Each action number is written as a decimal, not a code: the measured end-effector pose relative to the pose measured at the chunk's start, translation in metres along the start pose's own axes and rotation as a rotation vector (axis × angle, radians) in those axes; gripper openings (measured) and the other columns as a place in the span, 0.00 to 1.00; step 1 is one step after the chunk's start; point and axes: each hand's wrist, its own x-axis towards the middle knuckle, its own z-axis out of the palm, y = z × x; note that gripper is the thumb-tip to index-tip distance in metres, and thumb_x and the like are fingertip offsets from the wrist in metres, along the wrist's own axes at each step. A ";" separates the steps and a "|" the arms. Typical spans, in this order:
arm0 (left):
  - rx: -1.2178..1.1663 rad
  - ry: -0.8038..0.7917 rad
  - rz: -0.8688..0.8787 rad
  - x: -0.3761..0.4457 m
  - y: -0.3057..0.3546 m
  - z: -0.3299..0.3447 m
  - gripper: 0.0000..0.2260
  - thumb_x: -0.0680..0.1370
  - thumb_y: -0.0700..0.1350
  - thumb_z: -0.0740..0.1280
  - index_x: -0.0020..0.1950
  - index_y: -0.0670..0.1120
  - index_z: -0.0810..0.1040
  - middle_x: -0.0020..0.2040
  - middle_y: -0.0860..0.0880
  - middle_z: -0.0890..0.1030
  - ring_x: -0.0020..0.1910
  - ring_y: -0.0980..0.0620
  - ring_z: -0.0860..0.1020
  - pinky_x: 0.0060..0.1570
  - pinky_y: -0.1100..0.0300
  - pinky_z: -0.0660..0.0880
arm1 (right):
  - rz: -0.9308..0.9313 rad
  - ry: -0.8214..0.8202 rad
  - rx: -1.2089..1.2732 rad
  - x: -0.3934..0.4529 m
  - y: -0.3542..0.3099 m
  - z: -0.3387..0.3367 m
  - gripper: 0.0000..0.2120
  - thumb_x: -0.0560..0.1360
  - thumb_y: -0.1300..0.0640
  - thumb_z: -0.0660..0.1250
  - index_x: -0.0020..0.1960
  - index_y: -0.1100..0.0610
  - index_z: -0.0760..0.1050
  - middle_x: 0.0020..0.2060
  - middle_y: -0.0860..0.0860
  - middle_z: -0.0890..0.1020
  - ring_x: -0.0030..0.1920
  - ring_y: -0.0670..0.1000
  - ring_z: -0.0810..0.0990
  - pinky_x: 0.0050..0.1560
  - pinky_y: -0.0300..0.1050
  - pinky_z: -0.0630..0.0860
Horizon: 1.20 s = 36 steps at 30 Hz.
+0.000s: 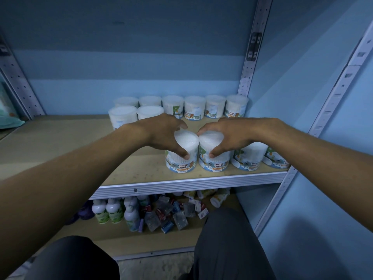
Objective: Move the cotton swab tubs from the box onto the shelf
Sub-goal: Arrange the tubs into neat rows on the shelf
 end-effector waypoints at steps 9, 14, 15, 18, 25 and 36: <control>-0.021 0.005 0.007 -0.004 0.001 0.002 0.45 0.64 0.69 0.74 0.75 0.52 0.67 0.70 0.52 0.73 0.67 0.51 0.71 0.62 0.58 0.69 | 0.008 0.006 0.003 0.001 0.001 0.002 0.38 0.67 0.33 0.74 0.72 0.31 0.62 0.71 0.48 0.72 0.67 0.52 0.73 0.68 0.53 0.71; -0.051 -0.005 0.000 -0.006 -0.004 0.001 0.47 0.62 0.71 0.73 0.76 0.53 0.65 0.70 0.53 0.73 0.65 0.52 0.72 0.62 0.58 0.68 | 0.006 -0.024 -0.007 0.003 0.001 -0.002 0.40 0.65 0.29 0.72 0.73 0.30 0.60 0.75 0.42 0.67 0.72 0.50 0.68 0.72 0.54 0.67; -0.067 -0.008 -0.005 -0.006 -0.005 0.001 0.47 0.62 0.73 0.72 0.76 0.55 0.65 0.69 0.54 0.73 0.63 0.53 0.72 0.61 0.58 0.68 | 0.009 -0.026 0.000 0.004 0.001 -0.004 0.40 0.65 0.27 0.71 0.73 0.30 0.60 0.76 0.40 0.65 0.74 0.50 0.67 0.73 0.54 0.66; -0.129 0.001 -0.045 -0.009 -0.012 -0.002 0.47 0.61 0.78 0.66 0.75 0.57 0.66 0.69 0.56 0.73 0.56 0.55 0.72 0.62 0.56 0.70 | -0.011 0.006 0.020 0.008 -0.001 -0.009 0.39 0.67 0.26 0.68 0.75 0.32 0.61 0.78 0.40 0.63 0.76 0.49 0.65 0.75 0.52 0.63; -0.047 0.101 -0.148 -0.015 -0.059 -0.010 0.33 0.71 0.73 0.61 0.71 0.56 0.72 0.65 0.55 0.76 0.53 0.55 0.72 0.56 0.57 0.70 | -0.032 0.085 -0.009 0.042 -0.018 -0.017 0.32 0.75 0.32 0.64 0.76 0.37 0.62 0.76 0.49 0.67 0.73 0.53 0.68 0.73 0.52 0.65; 0.011 0.085 -0.357 -0.022 -0.143 -0.025 0.31 0.74 0.63 0.69 0.74 0.55 0.66 0.73 0.52 0.67 0.72 0.49 0.66 0.65 0.54 0.65 | -0.043 0.080 0.041 0.116 -0.051 -0.026 0.32 0.75 0.34 0.65 0.76 0.36 0.60 0.73 0.52 0.68 0.69 0.55 0.71 0.67 0.51 0.70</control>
